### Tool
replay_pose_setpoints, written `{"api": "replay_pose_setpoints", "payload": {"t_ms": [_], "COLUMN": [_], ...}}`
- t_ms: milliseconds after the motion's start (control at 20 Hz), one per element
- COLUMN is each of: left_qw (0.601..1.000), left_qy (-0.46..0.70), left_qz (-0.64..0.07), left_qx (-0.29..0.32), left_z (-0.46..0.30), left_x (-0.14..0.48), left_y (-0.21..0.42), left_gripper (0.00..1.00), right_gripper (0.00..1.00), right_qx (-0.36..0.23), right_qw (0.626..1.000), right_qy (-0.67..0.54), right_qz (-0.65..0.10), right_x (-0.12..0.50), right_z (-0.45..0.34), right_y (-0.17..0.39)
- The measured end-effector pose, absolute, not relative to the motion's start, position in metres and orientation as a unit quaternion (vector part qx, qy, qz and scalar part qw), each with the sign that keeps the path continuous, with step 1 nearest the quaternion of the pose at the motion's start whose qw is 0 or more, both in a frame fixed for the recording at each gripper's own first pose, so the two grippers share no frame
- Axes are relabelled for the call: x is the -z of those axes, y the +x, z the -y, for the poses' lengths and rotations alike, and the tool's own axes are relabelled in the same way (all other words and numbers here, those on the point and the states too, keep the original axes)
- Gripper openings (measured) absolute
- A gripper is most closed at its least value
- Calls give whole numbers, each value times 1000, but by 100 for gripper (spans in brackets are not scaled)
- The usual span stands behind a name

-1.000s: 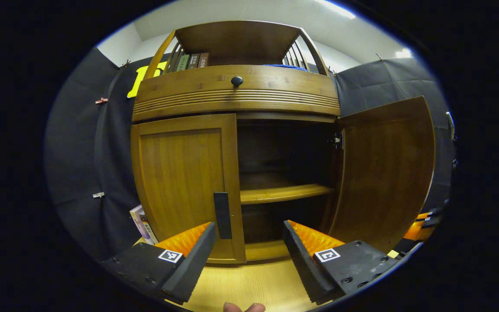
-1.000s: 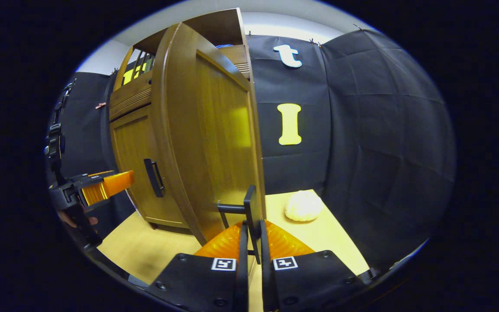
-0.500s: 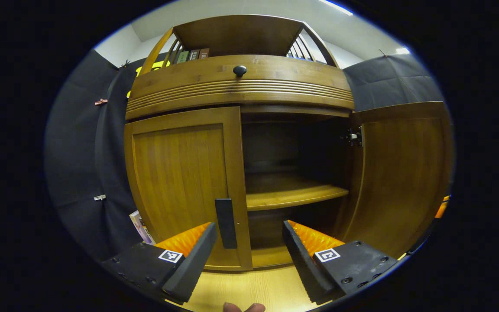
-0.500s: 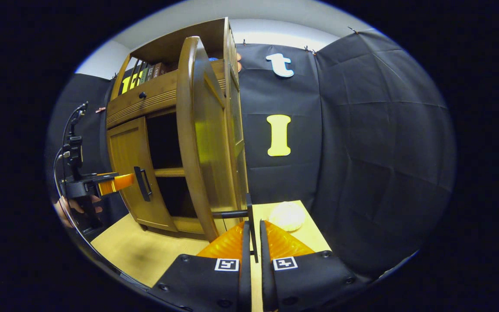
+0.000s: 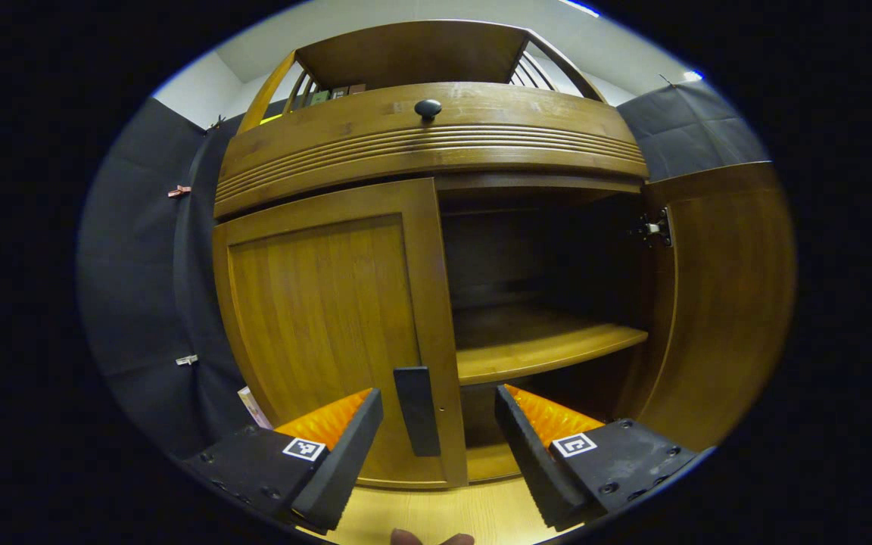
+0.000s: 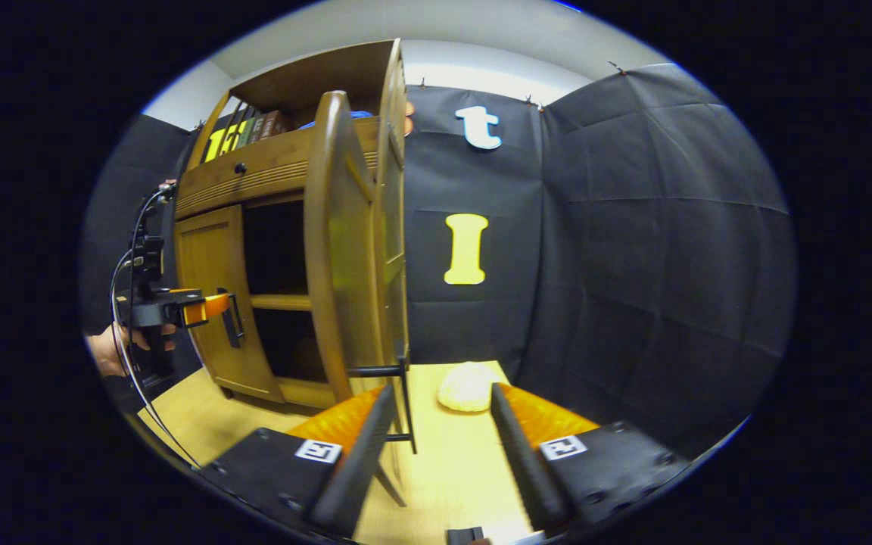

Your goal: Open the right door of the double-door shoe cabinet with the right hand, and open the left door with the left hand.

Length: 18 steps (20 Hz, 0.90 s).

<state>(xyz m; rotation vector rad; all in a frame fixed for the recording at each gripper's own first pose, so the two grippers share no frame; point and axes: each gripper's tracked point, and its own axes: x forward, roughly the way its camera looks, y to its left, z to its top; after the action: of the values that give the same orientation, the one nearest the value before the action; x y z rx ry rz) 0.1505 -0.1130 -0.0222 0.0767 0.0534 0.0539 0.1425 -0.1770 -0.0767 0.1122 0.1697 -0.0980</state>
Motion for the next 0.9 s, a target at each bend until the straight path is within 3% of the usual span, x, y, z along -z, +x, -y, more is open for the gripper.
{"api": "replay_pose_setpoints", "payload": {"t_ms": [100, 150, 350, 400, 450, 750, 800, 900], "left_qw": [998, 998, 998, 998, 998, 998, 997, 997], "left_qy": [28, 20, -4, -7, -5, -6, -4, -7], "left_qz": [-32, -39, -56, -56, -56, -68, -69, -68], "left_qx": [-40, -43, -34, -23, -14, -14, -16, -21], "left_z": [103, 99, 92, 95, 98, 95, 95, 95], "left_x": [30, 35, 51, 53, 53, 60, 60, 61], "left_y": [161, 167, 189, 193, 197, 217, 214, 215], "left_gripper": [94, 98, 90, 87, 84, 48, 39, 35], "right_gripper": [100, 92, 92, 98, 98, 98, 95, 100], "right_qx": [88, 95, 105, 100, 103, 125, 127, 133], "right_qw": [991, 990, 988, 987, 986, 986, 986, 986], "right_qy": [75, 86, 96, 108, 113, 87, 83, 81], "right_qz": [-68, -62, -59, -64, -67, -64, -65, -66], "right_x": [73, 72, 73, 73, 73, 65, 64, 60], "right_z": [198, 203, 212, 209, 209, 209, 208, 205], "right_y": [141, 140, 137, 133, 132, 115, 111, 105]}}
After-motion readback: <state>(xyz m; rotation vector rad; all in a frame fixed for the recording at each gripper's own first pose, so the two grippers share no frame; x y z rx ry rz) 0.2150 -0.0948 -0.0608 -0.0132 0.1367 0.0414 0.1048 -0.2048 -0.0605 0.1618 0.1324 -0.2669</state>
